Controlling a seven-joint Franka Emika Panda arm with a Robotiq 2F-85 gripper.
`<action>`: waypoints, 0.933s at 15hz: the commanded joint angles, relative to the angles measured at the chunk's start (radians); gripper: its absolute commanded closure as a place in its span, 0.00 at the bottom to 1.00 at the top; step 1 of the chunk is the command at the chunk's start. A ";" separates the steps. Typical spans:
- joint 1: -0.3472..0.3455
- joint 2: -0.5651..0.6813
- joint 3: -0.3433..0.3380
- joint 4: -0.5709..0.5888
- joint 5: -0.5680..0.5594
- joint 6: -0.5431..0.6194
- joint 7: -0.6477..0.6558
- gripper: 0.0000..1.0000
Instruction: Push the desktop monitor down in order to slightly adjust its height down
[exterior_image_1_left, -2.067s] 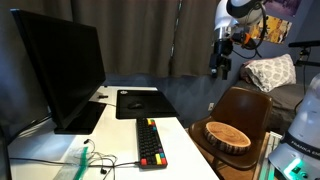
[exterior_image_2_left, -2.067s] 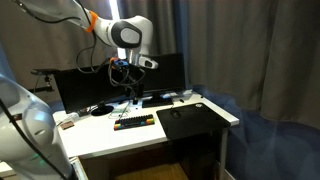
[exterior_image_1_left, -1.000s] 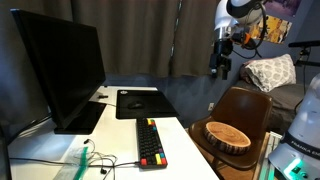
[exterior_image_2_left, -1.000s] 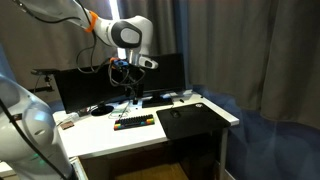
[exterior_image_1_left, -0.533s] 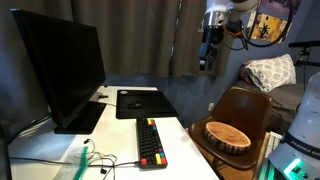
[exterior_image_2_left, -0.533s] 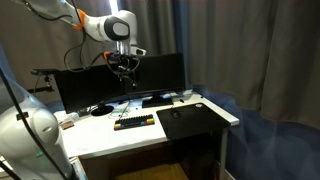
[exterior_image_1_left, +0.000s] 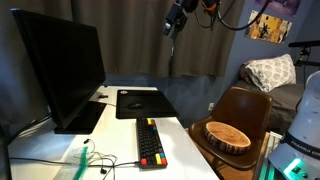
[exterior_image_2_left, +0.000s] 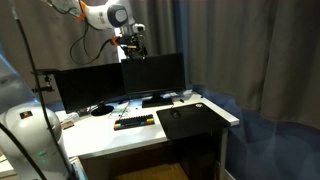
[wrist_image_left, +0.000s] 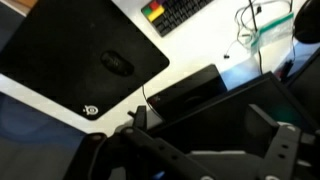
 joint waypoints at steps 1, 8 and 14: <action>0.034 0.147 -0.032 0.149 0.095 0.155 -0.115 0.00; 0.046 0.228 -0.010 0.213 0.152 0.230 -0.200 0.00; 0.045 0.235 -0.010 0.226 0.153 0.230 -0.205 0.00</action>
